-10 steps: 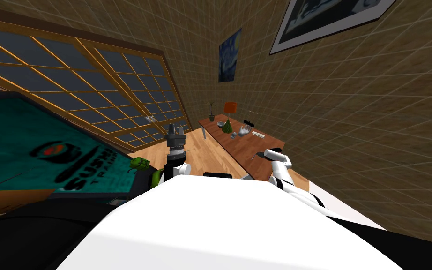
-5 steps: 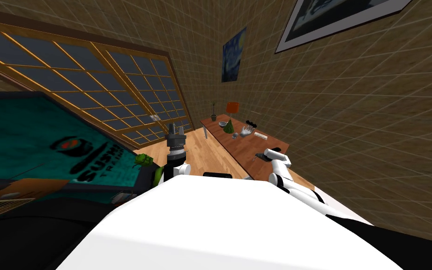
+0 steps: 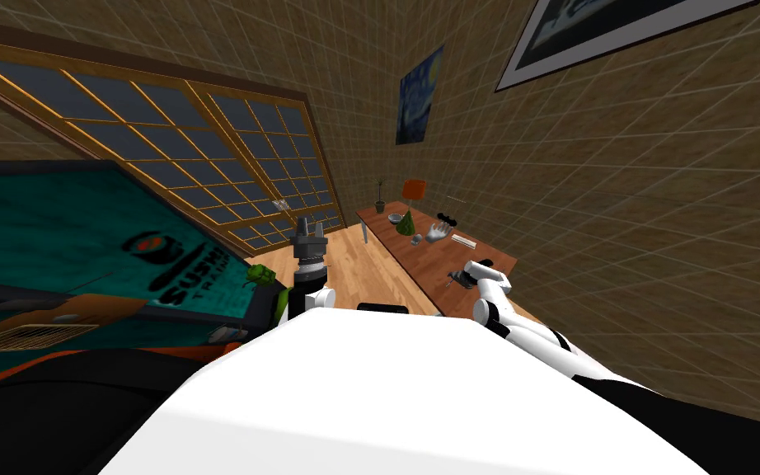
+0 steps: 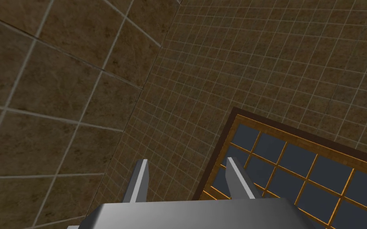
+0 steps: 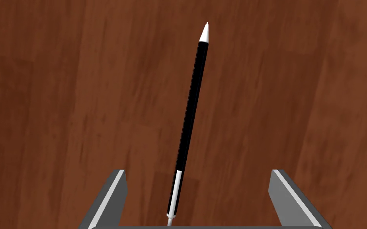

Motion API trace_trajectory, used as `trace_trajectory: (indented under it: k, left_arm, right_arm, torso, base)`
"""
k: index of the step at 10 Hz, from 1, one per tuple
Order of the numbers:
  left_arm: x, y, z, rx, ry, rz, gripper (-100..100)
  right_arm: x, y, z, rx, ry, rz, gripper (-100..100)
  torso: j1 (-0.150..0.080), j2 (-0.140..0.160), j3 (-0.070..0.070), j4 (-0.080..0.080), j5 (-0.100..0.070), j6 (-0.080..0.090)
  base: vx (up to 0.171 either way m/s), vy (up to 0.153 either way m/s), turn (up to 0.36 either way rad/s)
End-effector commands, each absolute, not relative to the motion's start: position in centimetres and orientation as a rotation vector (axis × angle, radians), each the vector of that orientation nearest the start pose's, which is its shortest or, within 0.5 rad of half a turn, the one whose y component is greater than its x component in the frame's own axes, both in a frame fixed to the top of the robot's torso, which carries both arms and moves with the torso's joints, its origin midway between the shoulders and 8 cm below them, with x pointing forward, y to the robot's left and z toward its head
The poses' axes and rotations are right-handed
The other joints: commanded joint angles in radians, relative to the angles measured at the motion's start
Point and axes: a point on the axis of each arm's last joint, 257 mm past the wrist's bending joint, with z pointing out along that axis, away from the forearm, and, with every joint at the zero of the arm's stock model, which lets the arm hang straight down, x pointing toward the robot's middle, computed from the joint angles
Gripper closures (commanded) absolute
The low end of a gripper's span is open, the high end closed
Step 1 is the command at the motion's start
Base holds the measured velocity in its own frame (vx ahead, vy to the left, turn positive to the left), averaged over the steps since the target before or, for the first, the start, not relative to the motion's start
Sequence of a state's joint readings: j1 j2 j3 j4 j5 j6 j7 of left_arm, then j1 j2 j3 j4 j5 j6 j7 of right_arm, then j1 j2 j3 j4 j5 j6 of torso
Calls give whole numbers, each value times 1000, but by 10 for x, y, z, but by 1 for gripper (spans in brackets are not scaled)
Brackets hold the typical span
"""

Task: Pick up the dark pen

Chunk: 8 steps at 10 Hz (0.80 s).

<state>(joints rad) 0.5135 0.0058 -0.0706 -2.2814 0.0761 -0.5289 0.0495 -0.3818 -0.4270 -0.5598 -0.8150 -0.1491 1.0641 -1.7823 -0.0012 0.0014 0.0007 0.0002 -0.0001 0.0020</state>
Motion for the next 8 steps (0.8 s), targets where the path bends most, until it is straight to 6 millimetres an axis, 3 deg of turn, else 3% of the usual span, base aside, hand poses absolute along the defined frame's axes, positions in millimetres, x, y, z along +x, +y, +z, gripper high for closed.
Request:
trace_trajectory:
  k: [1, 8]
  left_arm:
    - [340, 266, 25, -717, 543, -1465, 0]
    - [340, 266, 25, -717, 543, -1465, 0]
  right_arm:
    - [379, -515, -471, -2876, 1311, -379, -100]
    - [351, -480, -486, -2682, 1560, -89, -100]
  torso:
    - [0, 0, 0, 0, 0, 0]
    - [-1, 1, 0, 0, 0, 0]
  base:
    - [-15, -26, 116]
    - [-15, -29, 90]
